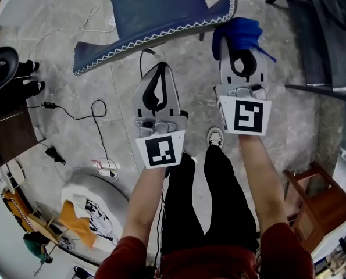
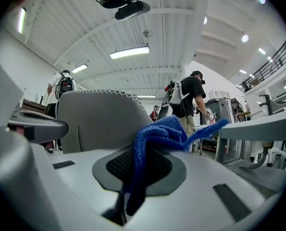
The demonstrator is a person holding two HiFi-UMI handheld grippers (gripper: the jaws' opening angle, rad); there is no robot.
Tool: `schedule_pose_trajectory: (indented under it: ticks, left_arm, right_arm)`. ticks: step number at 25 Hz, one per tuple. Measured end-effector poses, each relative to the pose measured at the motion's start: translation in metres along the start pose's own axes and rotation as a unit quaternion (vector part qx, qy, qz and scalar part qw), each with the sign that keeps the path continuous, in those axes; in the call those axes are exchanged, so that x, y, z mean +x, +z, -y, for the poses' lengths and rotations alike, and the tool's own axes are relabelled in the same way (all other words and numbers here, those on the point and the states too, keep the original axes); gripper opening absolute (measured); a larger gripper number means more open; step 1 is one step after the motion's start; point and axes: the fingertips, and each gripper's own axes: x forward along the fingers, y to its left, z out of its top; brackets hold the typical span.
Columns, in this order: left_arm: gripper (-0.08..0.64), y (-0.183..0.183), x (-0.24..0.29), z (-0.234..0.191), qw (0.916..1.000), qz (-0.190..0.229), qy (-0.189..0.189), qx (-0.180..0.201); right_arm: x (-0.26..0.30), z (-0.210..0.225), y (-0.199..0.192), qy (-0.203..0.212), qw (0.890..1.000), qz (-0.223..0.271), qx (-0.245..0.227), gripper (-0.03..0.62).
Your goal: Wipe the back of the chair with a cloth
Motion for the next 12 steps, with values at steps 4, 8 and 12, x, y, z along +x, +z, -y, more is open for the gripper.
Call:
schedule_pose_trajectory:
  ticks: [4,8,12]
  left_arm:
    - [0.014,0.001,0.000,0.000,1.0000,-0.001,0.007,0.001]
    - [0.014,0.000,-0.002,-0.006,0.9999,-0.003,0.014,-0.003]
    - [0.012,0.000,-0.008,-0.010,0.9999,-0.003,0.015,-0.002]
  right_arm:
    - [0.003,-0.003,0.005,0.006,1.000,0.005,-0.003,0.057]
    - [0.006,-0.007,0.006,0.005,1.000,0.002,-0.003,0.055]
    - [0.004,-0.011,0.011,0.002,1.000,0.003,-0.008,0.057]
